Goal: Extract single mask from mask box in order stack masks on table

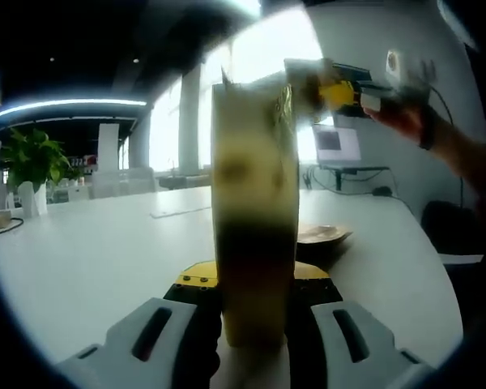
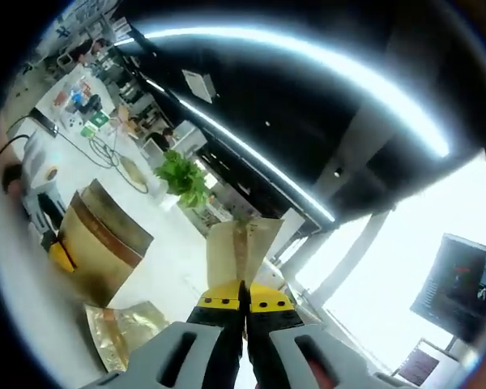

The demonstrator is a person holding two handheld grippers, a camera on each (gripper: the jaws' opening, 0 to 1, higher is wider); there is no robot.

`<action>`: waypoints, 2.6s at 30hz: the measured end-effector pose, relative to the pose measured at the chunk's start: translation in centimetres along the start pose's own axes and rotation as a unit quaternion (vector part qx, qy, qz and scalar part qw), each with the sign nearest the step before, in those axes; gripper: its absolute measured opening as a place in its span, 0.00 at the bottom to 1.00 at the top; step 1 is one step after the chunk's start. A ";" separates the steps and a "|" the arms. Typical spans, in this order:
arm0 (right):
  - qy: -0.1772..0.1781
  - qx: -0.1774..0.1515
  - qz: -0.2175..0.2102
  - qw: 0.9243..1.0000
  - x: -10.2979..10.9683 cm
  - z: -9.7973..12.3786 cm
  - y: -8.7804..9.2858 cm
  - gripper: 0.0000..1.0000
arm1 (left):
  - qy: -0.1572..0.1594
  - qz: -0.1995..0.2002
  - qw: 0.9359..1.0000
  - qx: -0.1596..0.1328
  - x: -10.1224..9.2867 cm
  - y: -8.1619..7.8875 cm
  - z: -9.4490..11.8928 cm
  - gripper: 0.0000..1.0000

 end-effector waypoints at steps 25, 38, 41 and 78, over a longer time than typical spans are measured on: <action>0.011 0.074 0.051 0.996 1.6 -0.5 3.2 0.00 | 0.005 0.018 0.999 -0.047 0.0 -0.8 0.4 0.20; -0.023 0.109 0.123 0.986 5.3 -1.5 5.0 0.00 | 0.008 0.018 0.999 -0.047 0.2 -0.8 0.6 0.20; -0.033 0.110 0.129 0.985 6.1 -1.8 5.2 0.00 | 0.013 0.028 0.998 -0.048 0.4 -0.8 0.8 0.20; -0.181 0.147 0.129 0.964 12.0 -0.5 7.2 0.00 | 0.014 0.021 0.999 -0.048 0.1 -1.0 0.8 0.20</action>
Point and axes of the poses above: the point that each gripper's makers call its tool centre point, and the gripper's own axes: z roughly backward along the fingers, x roughly to its left, y roughly out of its underside, the point moved 10 cm from there along z, roughly backward along the fingers, and after that the axes turned 1 degree about -y, right-handed, at the moved point
